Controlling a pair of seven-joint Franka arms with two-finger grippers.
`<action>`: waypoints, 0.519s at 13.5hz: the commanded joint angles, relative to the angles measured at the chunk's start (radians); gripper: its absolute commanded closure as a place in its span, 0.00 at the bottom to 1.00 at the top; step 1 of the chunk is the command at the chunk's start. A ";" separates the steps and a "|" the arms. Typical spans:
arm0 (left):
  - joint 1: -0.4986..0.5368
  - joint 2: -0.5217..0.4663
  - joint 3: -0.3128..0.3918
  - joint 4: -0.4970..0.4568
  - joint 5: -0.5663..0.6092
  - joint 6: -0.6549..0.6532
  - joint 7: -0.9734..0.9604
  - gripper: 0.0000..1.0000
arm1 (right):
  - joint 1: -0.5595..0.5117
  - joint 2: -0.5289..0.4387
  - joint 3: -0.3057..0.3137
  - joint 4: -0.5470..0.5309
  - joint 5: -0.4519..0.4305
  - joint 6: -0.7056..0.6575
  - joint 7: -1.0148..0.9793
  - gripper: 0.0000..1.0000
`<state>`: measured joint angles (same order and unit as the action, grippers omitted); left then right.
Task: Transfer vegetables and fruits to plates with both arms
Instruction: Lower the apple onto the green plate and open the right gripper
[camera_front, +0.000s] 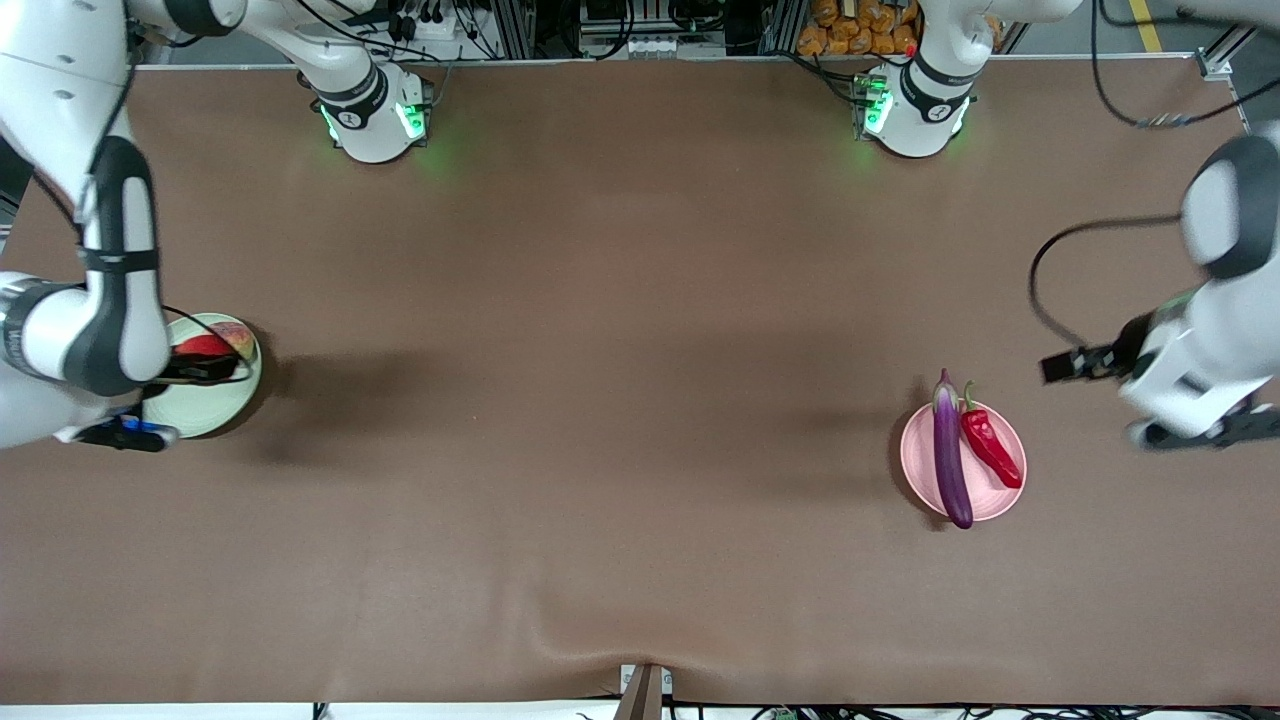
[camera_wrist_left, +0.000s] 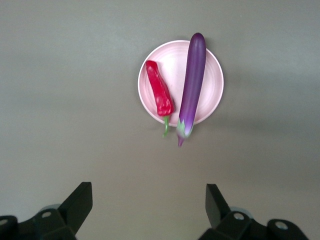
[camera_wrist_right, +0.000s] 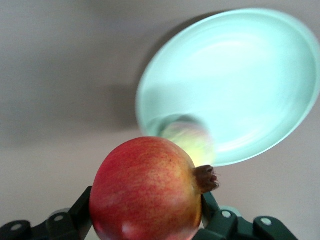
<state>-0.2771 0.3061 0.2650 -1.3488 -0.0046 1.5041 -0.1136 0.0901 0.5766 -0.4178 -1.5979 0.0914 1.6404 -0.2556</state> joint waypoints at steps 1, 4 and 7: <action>0.006 -0.097 -0.012 -0.043 -0.009 -0.062 0.037 0.00 | -0.065 0.045 0.021 -0.002 -0.033 0.079 -0.149 1.00; 0.068 -0.134 -0.077 -0.053 0.004 -0.070 0.072 0.00 | -0.085 0.075 0.019 0.000 -0.027 0.130 -0.175 1.00; 0.192 -0.260 -0.222 -0.133 0.023 -0.068 0.077 0.00 | -0.124 0.104 0.021 0.003 -0.025 0.185 -0.246 0.36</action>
<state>-0.1494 0.1588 0.1228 -1.3852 0.0002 1.4338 -0.0584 0.0033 0.6780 -0.4159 -1.6060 0.0813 1.8114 -0.4409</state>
